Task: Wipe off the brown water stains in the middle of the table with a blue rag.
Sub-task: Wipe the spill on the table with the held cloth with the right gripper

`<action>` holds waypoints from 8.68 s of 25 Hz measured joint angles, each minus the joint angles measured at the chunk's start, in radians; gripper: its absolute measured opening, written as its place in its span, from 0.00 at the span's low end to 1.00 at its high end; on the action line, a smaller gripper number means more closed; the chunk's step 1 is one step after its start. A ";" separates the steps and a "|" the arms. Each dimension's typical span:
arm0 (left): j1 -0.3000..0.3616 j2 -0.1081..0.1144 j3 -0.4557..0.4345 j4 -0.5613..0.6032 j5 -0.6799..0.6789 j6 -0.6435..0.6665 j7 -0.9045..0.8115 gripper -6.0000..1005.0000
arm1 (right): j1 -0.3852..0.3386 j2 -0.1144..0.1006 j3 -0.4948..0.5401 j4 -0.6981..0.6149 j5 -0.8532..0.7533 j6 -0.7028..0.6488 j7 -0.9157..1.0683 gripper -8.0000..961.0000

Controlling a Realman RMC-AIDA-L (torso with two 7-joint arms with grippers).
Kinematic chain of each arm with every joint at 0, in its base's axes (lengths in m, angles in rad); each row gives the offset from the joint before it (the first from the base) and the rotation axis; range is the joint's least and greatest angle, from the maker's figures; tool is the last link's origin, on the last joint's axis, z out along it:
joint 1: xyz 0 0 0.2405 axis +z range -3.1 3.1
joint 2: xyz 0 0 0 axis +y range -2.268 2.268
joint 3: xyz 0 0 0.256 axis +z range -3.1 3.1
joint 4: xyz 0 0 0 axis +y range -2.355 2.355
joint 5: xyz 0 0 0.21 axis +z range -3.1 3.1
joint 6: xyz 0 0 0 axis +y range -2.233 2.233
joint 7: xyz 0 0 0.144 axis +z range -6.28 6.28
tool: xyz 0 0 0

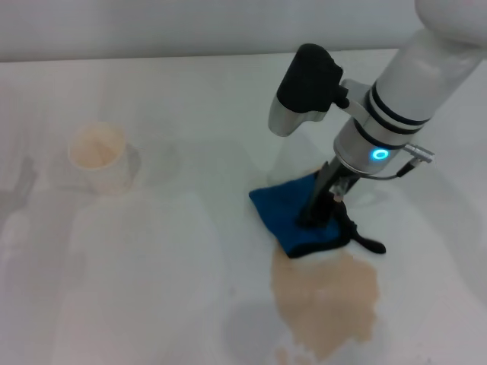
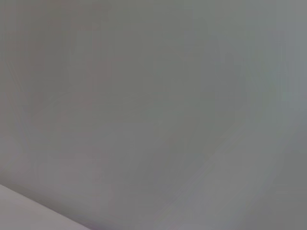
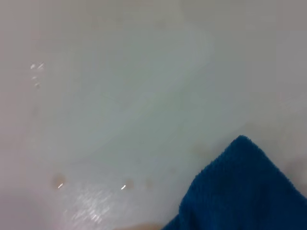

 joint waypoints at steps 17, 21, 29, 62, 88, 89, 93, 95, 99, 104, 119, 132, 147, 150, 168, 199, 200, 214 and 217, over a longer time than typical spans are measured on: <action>0.004 0.000 0.003 0.000 0.012 0.000 0.000 0.86 | 0.017 -0.015 0.187 0.075 -0.183 0.125 0.008 0.10; 0.002 0.000 0.003 0.000 0.019 0.000 0.000 0.86 | 0.014 -0.018 0.292 0.076 -0.272 0.126 0.009 0.10; 0.000 0.000 0.003 0.000 0.027 -0.006 0.000 0.86 | 0.015 -0.006 0.288 0.067 -0.267 0.087 0.006 0.10; 0.008 0.002 0.003 0.023 0.026 -0.001 0.000 0.86 | -0.031 -0.001 -0.256 -0.046 0.248 0.060 -0.016 0.08; 0.009 0.003 -0.002 0.026 0.025 -0.003 0.000 0.86 | -0.084 -0.002 -0.133 -0.041 0.248 -0.057 -0.072 0.07; 0.009 0.004 -0.002 0.030 0.025 -0.002 0.000 0.86 | -0.086 -0.001 -0.133 -0.045 0.257 -0.087 -0.093 0.07; 0.010 0.004 -0.002 0.041 0.025 0.000 0.000 0.86 | -0.087 -0.001 -0.133 -0.040 0.284 -0.199 -0.155 0.07; 0.010 0.004 -0.003 0.044 0.025 0.000 0.000 0.86 | -0.088 -0.002 -0.133 -0.033 0.285 -0.250 -0.168 0.07; 0.011 0.006 -0.005 0.049 0.022 0.001 0.000 0.86 | -0.092 -0.008 -0.133 -0.010 0.273 -0.316 -0.173 0.07; 0.007 0.007 -0.005 0.054 0.020 0.002 0.019 0.86 | -0.098 -0.011 -0.088 0.027 0.194 -0.315 -0.166 0.07; 0.003 0.006 -0.003 0.061 0.021 0.026 0.038 0.86 | -0.064 -0.023 0.222 0.024 -0.216 -0.281 -0.157 0.07; 0.002 0.007 -0.004 0.062 0.023 0.026 0.038 0.86 | -0.072 -0.002 0.075 0.035 0.003 -0.376 -0.188 0.06; -0.002 0.008 -0.005 0.065 0.022 0.026 0.038 0.86 | -0.116 0.001 -0.156 0.037 0.236 -0.403 -0.183 0.06; -0.002 0.008 -0.005 0.065 0.020 0.027 0.039 0.86 | -0.116 0.001 -0.190 0.037 0.272 -0.375 -0.183 0.06; -0.004 0.008 -0.005 0.064 0.019 0.029 0.040 0.86 | -0.107 0.002 -0.262 0.031 0.481 -0.066 -0.182 0.06; -0.013 0.006 -0.006 0.064 0.018 0.029 0.040 0.86 | -0.131 -0.011 -0.193 0.048 0.450 -0.213 -0.196 0.06; -0.013 0.006 -0.006 0.064 0.018 0.029 0.040 0.86 | -0.132 -0.010 -0.193 0.058 0.431 -0.229 -0.193 0.06; -0.016 0.006 0.000 0.085 0.020 0.037 0.040 0.86 | -0.103 -0.016 -0.182 0.129 0.209 -0.347 -0.074 0.05; -0.016 0.005 0.000 0.086 0.021 0.038 0.039 0.86 | -0.089 -0.020 -0.161 0.123 0.160 -0.348 -0.059 0.05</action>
